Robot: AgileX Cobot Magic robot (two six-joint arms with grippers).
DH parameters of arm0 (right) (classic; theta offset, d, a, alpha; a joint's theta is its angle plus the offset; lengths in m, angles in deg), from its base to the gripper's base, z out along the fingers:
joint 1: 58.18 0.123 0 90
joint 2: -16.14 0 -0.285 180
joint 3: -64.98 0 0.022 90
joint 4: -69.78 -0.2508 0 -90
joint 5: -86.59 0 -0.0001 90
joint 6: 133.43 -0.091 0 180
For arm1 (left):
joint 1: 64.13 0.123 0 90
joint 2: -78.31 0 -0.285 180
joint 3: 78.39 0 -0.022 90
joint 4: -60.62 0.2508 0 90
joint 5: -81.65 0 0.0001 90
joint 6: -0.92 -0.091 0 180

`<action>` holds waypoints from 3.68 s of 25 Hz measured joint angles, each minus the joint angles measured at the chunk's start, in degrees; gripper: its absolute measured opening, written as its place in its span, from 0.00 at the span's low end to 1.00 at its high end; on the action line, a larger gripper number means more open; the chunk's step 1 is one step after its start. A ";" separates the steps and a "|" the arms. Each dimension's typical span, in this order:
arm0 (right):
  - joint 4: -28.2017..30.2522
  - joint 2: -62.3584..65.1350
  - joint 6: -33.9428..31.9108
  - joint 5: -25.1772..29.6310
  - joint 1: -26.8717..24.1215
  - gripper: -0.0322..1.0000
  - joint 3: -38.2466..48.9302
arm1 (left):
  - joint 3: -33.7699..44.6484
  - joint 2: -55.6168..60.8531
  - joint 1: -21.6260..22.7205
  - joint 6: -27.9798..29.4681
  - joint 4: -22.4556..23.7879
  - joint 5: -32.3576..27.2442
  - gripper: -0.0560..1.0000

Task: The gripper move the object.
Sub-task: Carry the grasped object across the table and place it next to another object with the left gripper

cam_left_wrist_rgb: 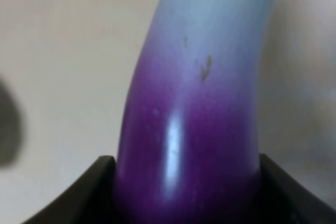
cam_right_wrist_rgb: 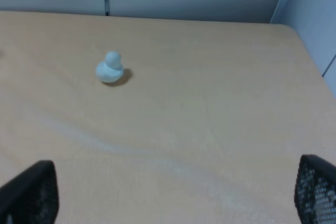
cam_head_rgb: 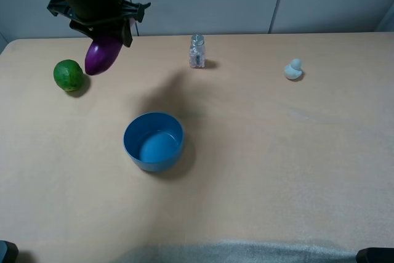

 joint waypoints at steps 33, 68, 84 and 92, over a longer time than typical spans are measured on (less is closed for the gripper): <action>0.00 0.00 0.00 0.00 0.00 0.69 0.00 | -9.98 -9.85 8.17 6.50 11.11 -3.19 0.62; 0.00 0.00 0.00 0.00 0.00 0.69 0.00 | -9.98 -21.87 8.17 10.34 9.99 4.01 0.62; 0.00 0.00 0.00 0.00 0.00 0.69 0.00 | -9.98 -24.12 8.17 10.34 9.99 4.70 0.62; 0.00 0.00 0.00 0.00 0.00 0.69 0.00 | -9.98 -24.12 8.17 10.34 9.99 4.75 0.62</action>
